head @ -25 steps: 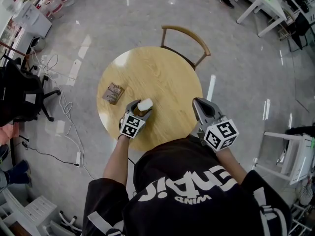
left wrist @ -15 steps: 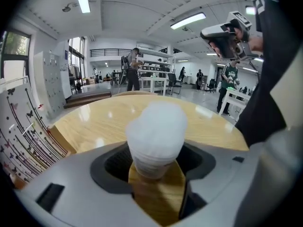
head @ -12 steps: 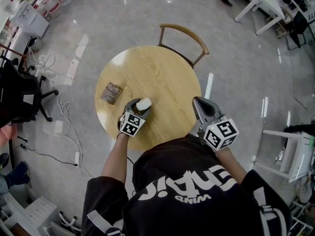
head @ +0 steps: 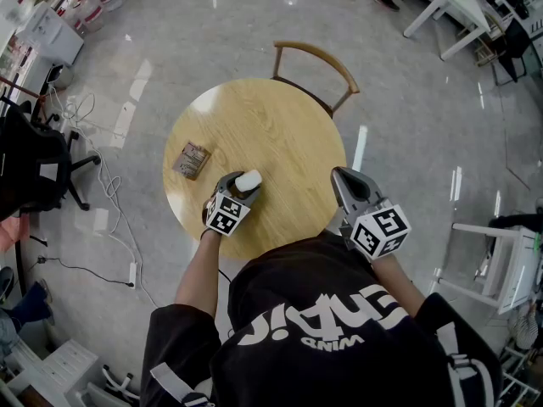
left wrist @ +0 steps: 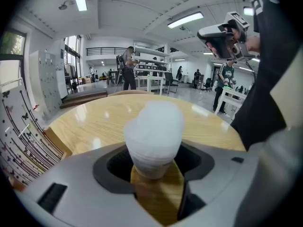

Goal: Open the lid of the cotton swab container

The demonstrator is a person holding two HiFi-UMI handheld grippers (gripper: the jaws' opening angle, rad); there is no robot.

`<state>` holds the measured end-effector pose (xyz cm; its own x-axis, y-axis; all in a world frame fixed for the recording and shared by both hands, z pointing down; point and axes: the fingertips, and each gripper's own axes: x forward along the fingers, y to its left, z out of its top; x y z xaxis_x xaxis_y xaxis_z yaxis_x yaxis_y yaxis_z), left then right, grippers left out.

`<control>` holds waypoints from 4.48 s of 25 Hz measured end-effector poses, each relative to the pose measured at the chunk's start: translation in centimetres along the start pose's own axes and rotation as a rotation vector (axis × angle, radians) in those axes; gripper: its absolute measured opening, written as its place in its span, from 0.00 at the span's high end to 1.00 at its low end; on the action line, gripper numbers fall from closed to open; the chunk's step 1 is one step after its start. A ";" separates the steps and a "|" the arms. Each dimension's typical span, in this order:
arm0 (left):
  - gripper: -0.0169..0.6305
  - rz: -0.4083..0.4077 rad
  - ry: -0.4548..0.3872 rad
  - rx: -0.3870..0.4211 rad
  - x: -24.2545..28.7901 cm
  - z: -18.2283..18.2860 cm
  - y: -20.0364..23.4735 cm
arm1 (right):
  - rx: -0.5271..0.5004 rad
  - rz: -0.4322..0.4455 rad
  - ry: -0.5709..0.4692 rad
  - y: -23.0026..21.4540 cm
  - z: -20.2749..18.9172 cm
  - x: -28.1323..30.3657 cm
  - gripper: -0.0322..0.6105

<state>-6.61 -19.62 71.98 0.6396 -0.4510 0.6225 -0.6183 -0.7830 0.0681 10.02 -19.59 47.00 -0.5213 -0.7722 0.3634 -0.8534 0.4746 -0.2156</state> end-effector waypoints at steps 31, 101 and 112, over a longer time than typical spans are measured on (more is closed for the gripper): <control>0.58 0.001 -0.110 -0.031 -4.0 5.8 -1.3 | -0.021 0.038 -0.005 0.9 0.1 0.3 0.95; 0.58 -0.262 -0.192 0.178 -13.6 18.9 -8.5 | -0.324 0.759 0.028 10.5 4.2 -0.4 0.60; 0.58 -0.288 -0.193 0.198 -13.4 19.4 -9.6 | -0.361 0.836 0.052 13.1 3.2 0.3 0.59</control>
<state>-0.38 -14.36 47.87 0.8595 -0.2585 0.4408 -0.3134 -0.9480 0.0551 -1.34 -14.89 41.40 -0.9606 -0.1011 0.2588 -0.1393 0.9811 -0.1340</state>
